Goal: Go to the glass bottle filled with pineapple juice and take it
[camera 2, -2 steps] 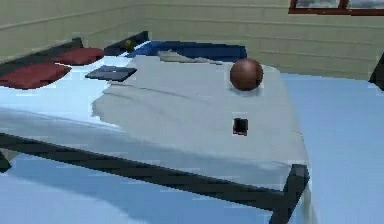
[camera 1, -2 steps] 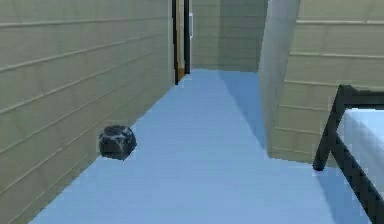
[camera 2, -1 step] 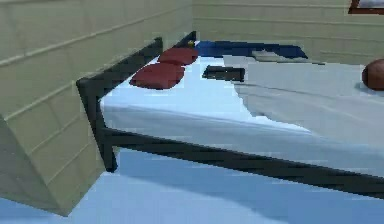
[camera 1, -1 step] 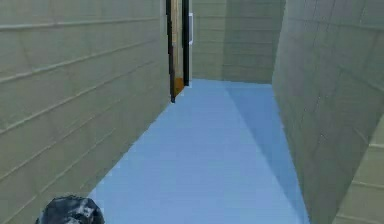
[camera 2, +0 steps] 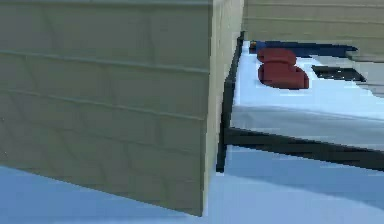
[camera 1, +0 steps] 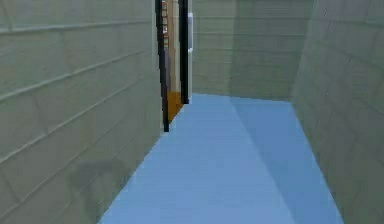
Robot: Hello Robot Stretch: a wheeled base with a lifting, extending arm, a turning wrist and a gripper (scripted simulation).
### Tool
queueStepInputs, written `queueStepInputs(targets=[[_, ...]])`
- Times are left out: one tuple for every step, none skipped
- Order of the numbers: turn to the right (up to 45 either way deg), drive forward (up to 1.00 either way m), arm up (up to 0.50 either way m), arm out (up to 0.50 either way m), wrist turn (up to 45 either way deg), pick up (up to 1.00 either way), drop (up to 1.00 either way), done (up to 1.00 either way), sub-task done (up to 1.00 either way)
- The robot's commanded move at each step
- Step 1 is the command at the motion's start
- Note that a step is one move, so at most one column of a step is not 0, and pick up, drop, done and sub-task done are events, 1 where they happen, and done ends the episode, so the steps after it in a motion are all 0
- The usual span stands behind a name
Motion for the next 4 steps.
queueStepInputs(targets=[[0.0, 1.0, 0.0, 0.0, 0.0, 0.0, 0.0, 0.0, 0.0], [0.0, 1.0, 0.0, 0.0, 0.0, 0.0, 0.0, 0.0, 0.0], [9.0, 0.0, 0.0, 0.0, 0.0, 0.0, 0.0, 0.0, 0.0], [0.0, 0.4, 0.0, 0.0, 0.0, 0.0, 0.0, 0.0, 0.0]])
